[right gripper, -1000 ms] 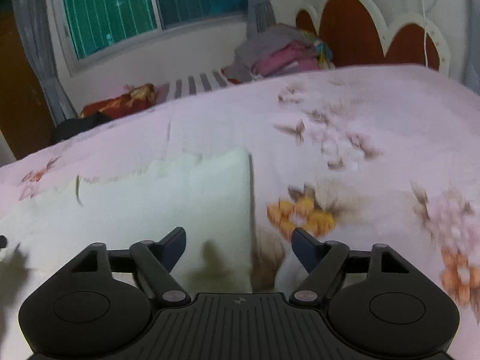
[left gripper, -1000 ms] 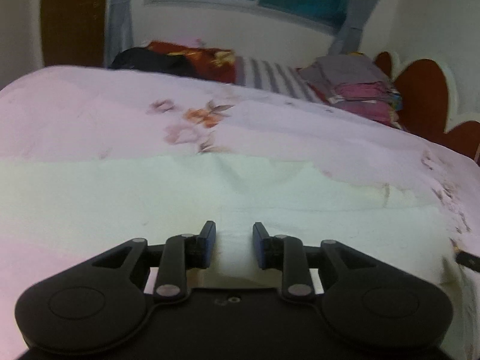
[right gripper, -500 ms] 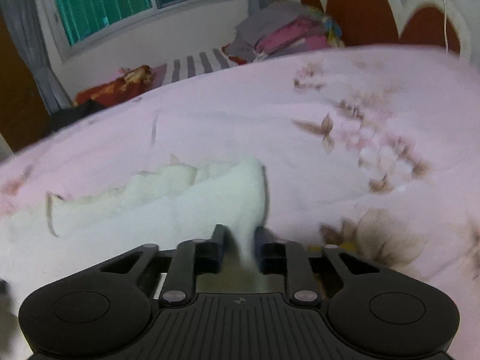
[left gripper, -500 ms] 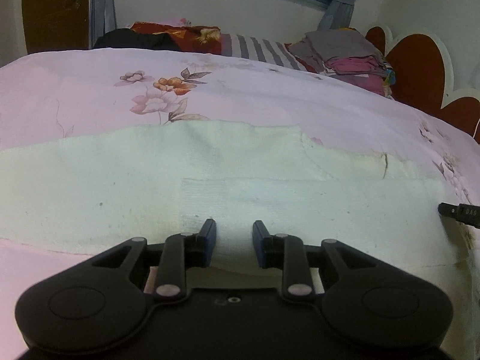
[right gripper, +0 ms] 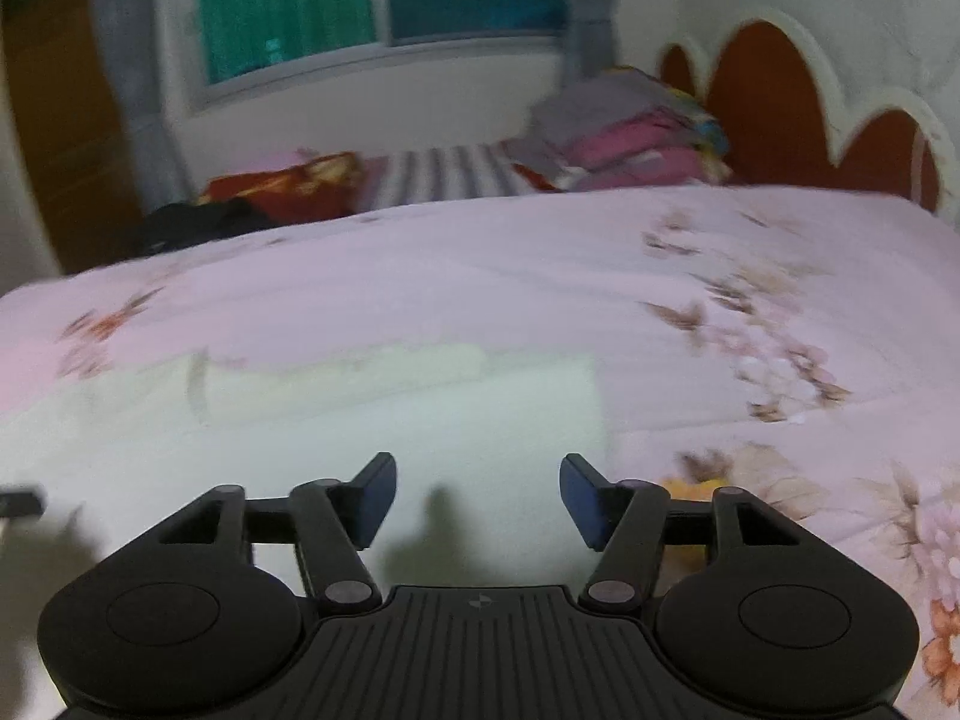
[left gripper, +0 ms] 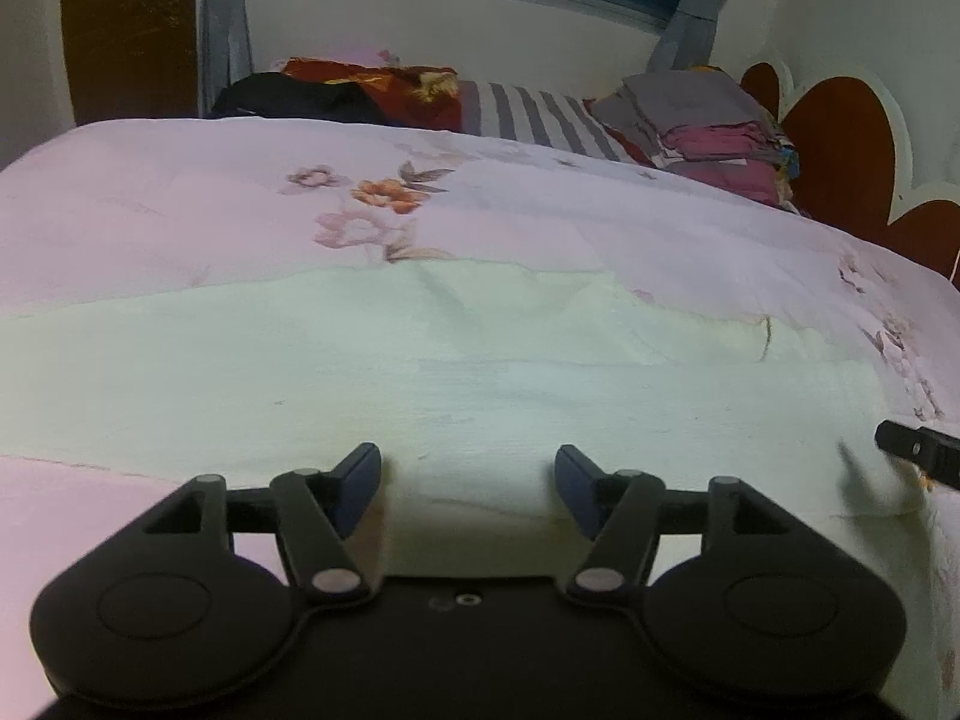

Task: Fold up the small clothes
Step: 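Open the right tool to release the sleeve and withdraw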

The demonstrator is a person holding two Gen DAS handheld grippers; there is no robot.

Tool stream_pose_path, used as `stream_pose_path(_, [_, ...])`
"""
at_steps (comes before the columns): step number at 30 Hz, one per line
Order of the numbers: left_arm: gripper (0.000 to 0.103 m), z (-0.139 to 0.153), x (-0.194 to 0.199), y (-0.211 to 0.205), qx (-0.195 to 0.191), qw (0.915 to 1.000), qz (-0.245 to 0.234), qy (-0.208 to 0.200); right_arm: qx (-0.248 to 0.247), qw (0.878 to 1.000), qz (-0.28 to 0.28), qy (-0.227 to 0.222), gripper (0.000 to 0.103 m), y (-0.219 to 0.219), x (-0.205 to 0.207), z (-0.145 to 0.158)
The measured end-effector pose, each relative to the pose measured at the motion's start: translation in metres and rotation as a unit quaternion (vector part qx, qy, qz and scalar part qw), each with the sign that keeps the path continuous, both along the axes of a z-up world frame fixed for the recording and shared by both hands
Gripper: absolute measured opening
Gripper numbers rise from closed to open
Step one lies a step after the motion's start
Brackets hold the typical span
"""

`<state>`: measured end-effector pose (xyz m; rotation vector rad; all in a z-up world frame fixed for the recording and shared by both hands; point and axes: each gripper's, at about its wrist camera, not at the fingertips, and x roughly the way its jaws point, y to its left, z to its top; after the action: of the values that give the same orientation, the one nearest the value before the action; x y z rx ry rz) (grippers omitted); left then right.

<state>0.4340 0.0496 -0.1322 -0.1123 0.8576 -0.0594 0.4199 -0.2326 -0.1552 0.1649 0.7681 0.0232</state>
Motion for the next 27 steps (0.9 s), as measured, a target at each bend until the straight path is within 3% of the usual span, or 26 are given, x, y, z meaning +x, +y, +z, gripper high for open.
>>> stream_pose_path(4, [0.063,0.008,-0.01,0.02,0.0,0.9999,0.014,-0.004,0.031,0.999,0.032,0.003,0.059,0.033,-0.011,0.008])
stream_pose_path(12, [0.063,0.017,-0.028,0.09,-0.007,0.9975,0.07,-0.011,0.047,0.994,0.096,-0.003,0.059,0.113,-0.007,0.021])
stream_pose_path(22, [0.062,0.009,-0.057,0.204,-0.027,0.9845,0.174,0.004,0.049,0.988,0.147,0.004,0.059,0.202,0.01,0.016])
stream_pose_path(24, [0.061,0.006,-0.062,0.224,-0.038,0.9801,0.195,0.008,0.046,0.987,0.153,0.007,0.036,0.214,0.013,0.013])
stream_pose_path(27, [0.061,0.001,-0.069,0.25,-0.058,0.9731,0.222,0.012,0.047,0.986,0.156,0.016,0.035,0.23,0.019,0.008])
